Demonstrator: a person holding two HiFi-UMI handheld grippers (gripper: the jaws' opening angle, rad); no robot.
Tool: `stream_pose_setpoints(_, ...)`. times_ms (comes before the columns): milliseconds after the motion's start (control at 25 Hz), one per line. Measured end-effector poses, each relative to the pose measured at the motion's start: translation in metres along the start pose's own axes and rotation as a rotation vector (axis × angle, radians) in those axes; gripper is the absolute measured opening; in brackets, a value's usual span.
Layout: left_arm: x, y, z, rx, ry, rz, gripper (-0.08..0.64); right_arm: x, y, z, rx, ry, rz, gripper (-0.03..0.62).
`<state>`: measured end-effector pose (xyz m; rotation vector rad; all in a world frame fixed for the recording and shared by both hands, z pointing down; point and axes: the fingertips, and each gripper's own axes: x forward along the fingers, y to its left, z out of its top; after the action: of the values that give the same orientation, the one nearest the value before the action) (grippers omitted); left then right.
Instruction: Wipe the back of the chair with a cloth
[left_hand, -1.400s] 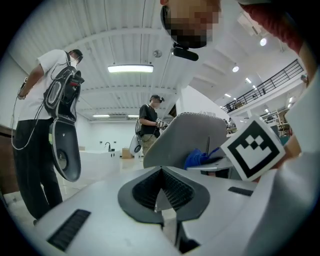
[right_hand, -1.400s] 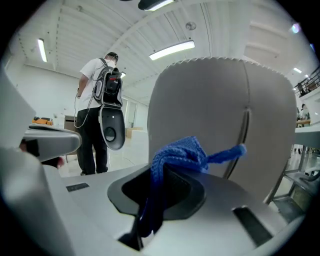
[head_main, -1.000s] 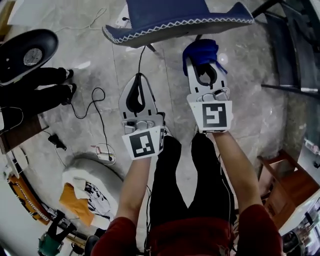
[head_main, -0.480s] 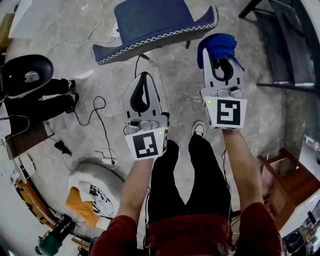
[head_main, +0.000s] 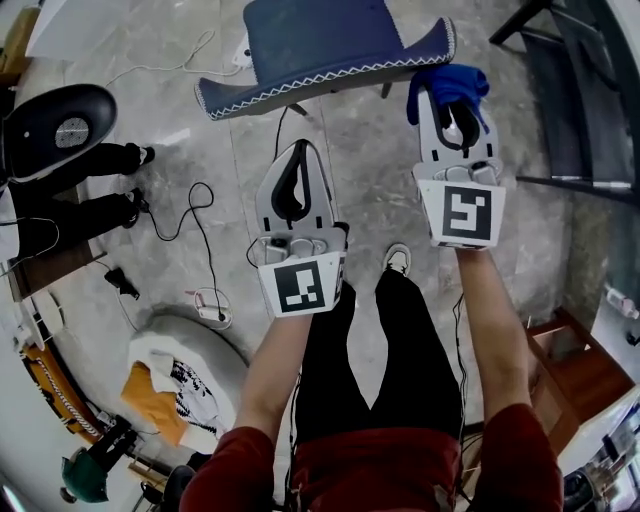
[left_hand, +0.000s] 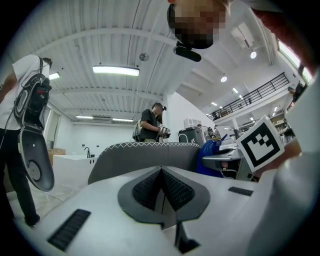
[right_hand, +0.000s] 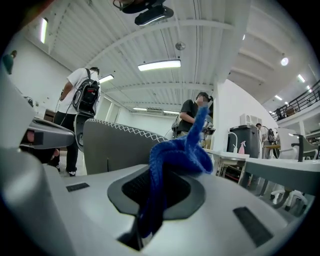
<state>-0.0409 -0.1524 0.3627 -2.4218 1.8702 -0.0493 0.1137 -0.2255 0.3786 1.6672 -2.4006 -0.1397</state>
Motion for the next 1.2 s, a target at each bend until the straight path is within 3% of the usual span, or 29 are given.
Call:
stream_pose_setpoints(320,-0.015,0.018,-0.008,0.004,0.014,0.018,0.014,0.003,0.041,0.011,-0.019,-0.016,0.065,0.057)
stream_pose_setpoints(1200,-0.068,0.128,-0.028,-0.035,0.043,0.149,0.013,0.016,0.154,0.055,0.031,-0.08,0.13,0.057)
